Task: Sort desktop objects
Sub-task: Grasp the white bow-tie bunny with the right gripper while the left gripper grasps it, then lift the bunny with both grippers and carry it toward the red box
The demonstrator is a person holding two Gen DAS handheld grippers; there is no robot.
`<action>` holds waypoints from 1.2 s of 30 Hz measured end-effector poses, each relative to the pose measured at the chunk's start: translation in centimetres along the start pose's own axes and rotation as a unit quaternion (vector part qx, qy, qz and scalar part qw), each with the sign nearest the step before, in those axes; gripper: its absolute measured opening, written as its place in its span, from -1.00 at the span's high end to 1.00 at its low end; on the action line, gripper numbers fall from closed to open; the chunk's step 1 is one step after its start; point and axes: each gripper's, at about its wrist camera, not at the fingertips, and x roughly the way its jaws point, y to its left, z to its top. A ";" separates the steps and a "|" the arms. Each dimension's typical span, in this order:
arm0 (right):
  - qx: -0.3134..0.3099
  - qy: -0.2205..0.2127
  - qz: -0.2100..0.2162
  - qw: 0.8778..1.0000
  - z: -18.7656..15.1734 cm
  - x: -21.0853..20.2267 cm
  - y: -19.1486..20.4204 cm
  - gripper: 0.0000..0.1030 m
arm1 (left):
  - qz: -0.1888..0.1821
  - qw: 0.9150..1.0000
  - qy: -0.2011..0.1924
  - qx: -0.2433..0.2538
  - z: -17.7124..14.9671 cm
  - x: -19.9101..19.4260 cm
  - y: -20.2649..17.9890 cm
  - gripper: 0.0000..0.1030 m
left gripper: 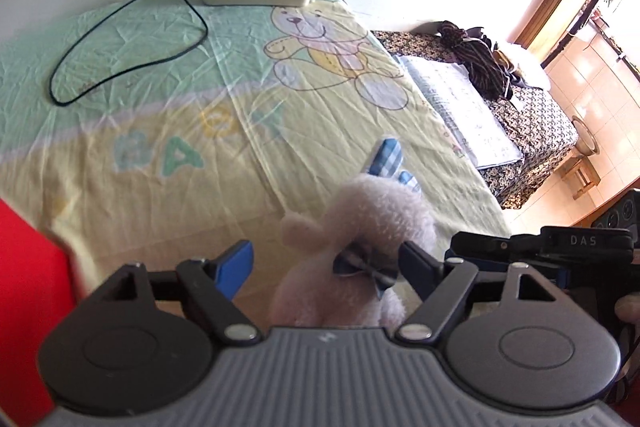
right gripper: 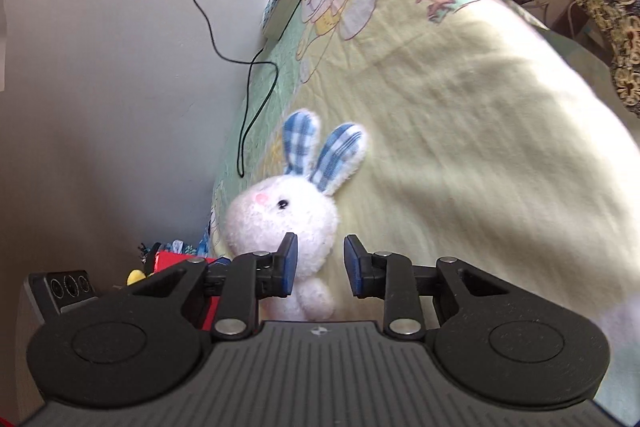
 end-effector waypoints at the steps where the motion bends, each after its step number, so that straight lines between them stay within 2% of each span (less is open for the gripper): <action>1: 0.010 -0.011 0.005 1.000 -0.1 -0.5 -0.4 0.41 | -0.005 1.000 0.006 0.000 0.3 0.8 -0.1 -0.58; 5: 0.029 -0.027 0.032 0.999 -0.5 -0.7 -0.3 0.33 | -0.045 0.998 0.029 -0.020 0.3 2.7 0.0 -0.66; 6: 0.029 -0.029 0.034 0.999 -0.6 -0.5 -0.1 0.18 | -0.055 0.997 0.038 -0.024 0.2 3.2 0.0 -0.66; 9: 0.047 -0.028 0.049 0.997 -1.0 0.8 0.3 -0.07 | -0.073 0.995 0.057 -0.023 -0.4 4.1 -0.6 -0.58; 12: 0.050 -0.030 0.053 0.997 -1.0 1.9 0.8 -0.06 | -0.054 0.997 0.061 -0.008 -0.7 4.4 -1.3 -0.44; 17: 0.039 -0.028 0.052 0.998 -0.3 2.5 1.4 -0.08 | -0.049 0.997 0.067 -0.005 -0.9 3.9 -1.2 -0.24; 25: 0.033 -0.003 0.041 0.999 -0.9 1.4 1.7 0.03 | -0.033 0.996 0.059 0.050 -3.0 1.7 -3.3 -0.23; 31: 0.017 0.012 0.030 0.999 -3.3 -0.3 2.6 0.04 | -0.047 0.993 0.067 0.090 -6.3 -0.9 -4.7 -0.23; 36: 0.017 0.024 0.019 0.999 -6.0 -1.2 2.9 0.04 | -0.042 0.990 0.072 0.115 -9.2 -2.7 -4.9 -0.23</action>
